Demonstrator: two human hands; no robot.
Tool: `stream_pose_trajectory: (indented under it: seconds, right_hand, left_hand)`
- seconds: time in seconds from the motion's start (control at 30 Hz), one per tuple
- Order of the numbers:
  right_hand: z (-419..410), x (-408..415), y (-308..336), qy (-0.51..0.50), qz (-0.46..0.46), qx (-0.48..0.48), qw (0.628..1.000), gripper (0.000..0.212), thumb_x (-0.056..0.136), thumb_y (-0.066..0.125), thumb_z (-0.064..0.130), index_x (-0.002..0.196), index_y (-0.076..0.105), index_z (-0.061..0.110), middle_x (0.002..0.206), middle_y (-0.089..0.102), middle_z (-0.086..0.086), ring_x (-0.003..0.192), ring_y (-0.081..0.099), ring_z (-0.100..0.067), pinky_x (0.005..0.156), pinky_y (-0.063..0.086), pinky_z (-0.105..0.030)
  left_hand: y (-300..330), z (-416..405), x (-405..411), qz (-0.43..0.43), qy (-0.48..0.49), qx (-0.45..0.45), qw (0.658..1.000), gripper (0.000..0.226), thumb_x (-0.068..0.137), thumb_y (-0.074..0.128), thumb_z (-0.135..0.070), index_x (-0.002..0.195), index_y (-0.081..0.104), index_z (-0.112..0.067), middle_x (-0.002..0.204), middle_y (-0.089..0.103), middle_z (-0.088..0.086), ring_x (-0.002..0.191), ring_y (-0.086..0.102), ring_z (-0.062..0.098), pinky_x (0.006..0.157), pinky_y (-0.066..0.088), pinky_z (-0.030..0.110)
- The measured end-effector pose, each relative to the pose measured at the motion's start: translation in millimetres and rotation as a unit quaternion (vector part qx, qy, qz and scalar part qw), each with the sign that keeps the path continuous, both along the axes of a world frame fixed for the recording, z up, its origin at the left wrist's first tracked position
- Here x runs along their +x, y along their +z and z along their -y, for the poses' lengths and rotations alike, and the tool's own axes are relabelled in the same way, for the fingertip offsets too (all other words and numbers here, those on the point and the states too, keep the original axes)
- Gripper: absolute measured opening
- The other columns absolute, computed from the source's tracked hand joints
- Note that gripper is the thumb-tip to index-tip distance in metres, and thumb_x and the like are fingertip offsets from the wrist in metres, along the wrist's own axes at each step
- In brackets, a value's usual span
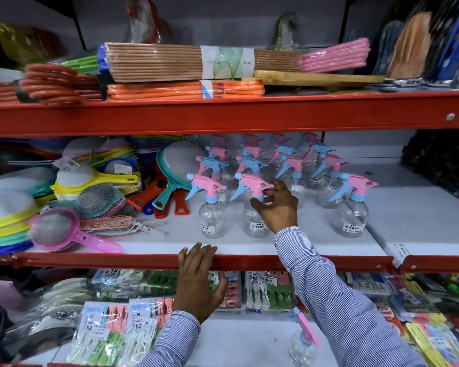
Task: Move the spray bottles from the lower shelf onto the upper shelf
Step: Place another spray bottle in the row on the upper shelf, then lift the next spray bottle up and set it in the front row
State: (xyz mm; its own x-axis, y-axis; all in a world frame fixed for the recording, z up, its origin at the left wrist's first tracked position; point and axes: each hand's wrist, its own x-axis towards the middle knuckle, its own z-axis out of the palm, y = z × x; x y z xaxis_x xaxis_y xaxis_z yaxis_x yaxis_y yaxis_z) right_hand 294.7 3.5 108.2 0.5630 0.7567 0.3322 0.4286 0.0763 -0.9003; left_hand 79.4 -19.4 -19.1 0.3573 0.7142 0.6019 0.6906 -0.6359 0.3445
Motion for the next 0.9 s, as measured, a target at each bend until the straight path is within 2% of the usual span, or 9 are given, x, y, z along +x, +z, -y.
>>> stream_pose_trajectory:
  seconds: [0.17, 0.3, 0.43, 0.57, 0.63, 0.7, 0.8, 0.87, 0.9]
  right_hand:
    - [-1.3, 0.7, -3.2, 0.0, 0.003, 0.008, 1.0, 0.073, 0.071, 0.082, 0.019, 0.134, 0.047, 0.013, 0.103, 0.073, -0.007, 0.082, 0.066, -0.019, 0.087, 0.055, -0.03]
    - [12.9, 6.9, -8.2, 0.001, 0.048, 0.015, 0.999, 0.077, 0.067, 0.085, 0.024, 0.134, 0.047, 0.016, 0.108, 0.07, 0.0, 0.09, 0.064, -0.017, 0.083, 0.049, -0.023]
    - [63.5, 19.9, -17.7, -0.022, 0.102, 0.056, 0.993, 0.042, 0.072, 0.078, 0.023, 0.111, 0.063, 0.023, 0.103, 0.071, 0.006, 0.08, 0.064, -0.014, 0.07, 0.054, -0.026]
    - [132.2, 33.3, -66.0, -0.057, 0.086, 0.065, 0.992, 0.015, 0.079, 0.069, 0.01, 0.086, 0.066, 0.022, 0.076, 0.068, 0.008, 0.059, 0.058, -0.004, 0.056, 0.047, -0.013]
    - [156.7, 38.3, -105.0, -0.078, 0.075, 0.003, 0.994, 0.015, 0.078, 0.069, 0.009, 0.082, 0.064, 0.023, 0.066, 0.063, 0.012, 0.053, 0.056, 0.001, 0.053, 0.043, -0.01]
    - [168.1, 44.4, -151.2, -0.089, 0.07, -0.087, 0.99, 0.013, 0.075, 0.073, 0.015, 0.084, 0.065, 0.019, 0.071, 0.066, 0.009, 0.06, 0.059, 0.004, 0.055, 0.047, -0.017]
    - [168.2, 53.3, -210.0, -0.054, 0.066, -0.298, 0.951, 0.049, 0.068, 0.078, 0.034, 0.11, 0.061, 0.016, 0.105, 0.07, -0.007, 0.098, 0.065, -0.027, 0.078, 0.055, -0.035]
    - [163.9, 54.9, -230.5, -0.022, 0.071, -0.403, 0.912, 0.068, 0.063, 0.08, 0.039, 0.122, 0.053, 0.019, 0.117, 0.066, -0.008, 0.112, 0.059, -0.031, 0.086, 0.052, -0.038]
    - [161.7, 54.4, -234.6, -0.006, 0.08, -0.428, 0.9, 0.066, 0.063, 0.08, 0.039, 0.12, 0.054, 0.02, 0.116, 0.067, -0.007, 0.11, 0.06, -0.03, 0.086, 0.052, -0.037]
  left_hand:
    - [0.1, 0.0, 0.6, 0.001, 0.004, 0.005, 1.0, 0.056, 0.078, 0.057, -0.041, 0.128, 0.056, -0.015, 0.127, 0.061, 0.005, 0.131, 0.045, 0.023, 0.119, 0.021, 0.049]
    - [0.2, 0.1, 4.2, -0.011, 0.021, 0.021, 0.999, 0.059, 0.077, 0.057, -0.045, 0.127, 0.057, -0.014, 0.128, 0.061, 0.007, 0.135, 0.043, 0.026, 0.12, 0.018, 0.054]
    - [6.1, 8.6, 26.2, -0.061, 0.015, 0.04, 0.997, 0.063, 0.075, 0.061, -0.044, 0.13, 0.055, -0.013, 0.131, 0.06, 0.006, 0.138, 0.039, 0.03, 0.119, 0.01, 0.061]
    - [7.7, 20.7, 63.2, -0.059, -0.03, 0.052, 0.996, 0.063, 0.077, 0.061, -0.038, 0.133, 0.054, -0.012, 0.135, 0.059, 0.004, 0.142, 0.037, 0.026, 0.117, 0.01, 0.065]
    - [5.0, 26.4, 77.8, -0.06, -0.034, 0.05, 0.996, 0.065, 0.077, 0.065, -0.037, 0.135, 0.052, -0.011, 0.138, 0.058, 0.005, 0.143, 0.034, 0.024, 0.118, 0.008, 0.064]
    - [3.3, 29.0, 84.0, -0.054, -0.023, 0.048, 0.997, 0.065, 0.078, 0.065, -0.037, 0.135, 0.052, -0.011, 0.138, 0.058, 0.005, 0.143, 0.034, 0.024, 0.12, 0.007, 0.062]
    - [2.2, 26.8, 84.9, -0.045, -0.02, 0.055, 0.997, 0.064, 0.076, 0.067, -0.033, 0.134, 0.052, -0.011, 0.136, 0.059, 0.006, 0.142, 0.036, 0.024, 0.119, 0.009, 0.062]
    - [1.8, 25.5, 83.1, -0.056, -0.021, 0.055, 0.997, 0.063, 0.078, 0.063, -0.034, 0.135, 0.051, -0.011, 0.137, 0.058, 0.006, 0.142, 0.036, 0.024, 0.12, 0.008, 0.062]
    - [2.0, 25.5, 82.5, -0.062, -0.02, 0.053, 0.996, 0.063, 0.079, 0.059, -0.035, 0.136, 0.05, -0.012, 0.137, 0.058, 0.006, 0.142, 0.035, 0.024, 0.12, 0.007, 0.061]
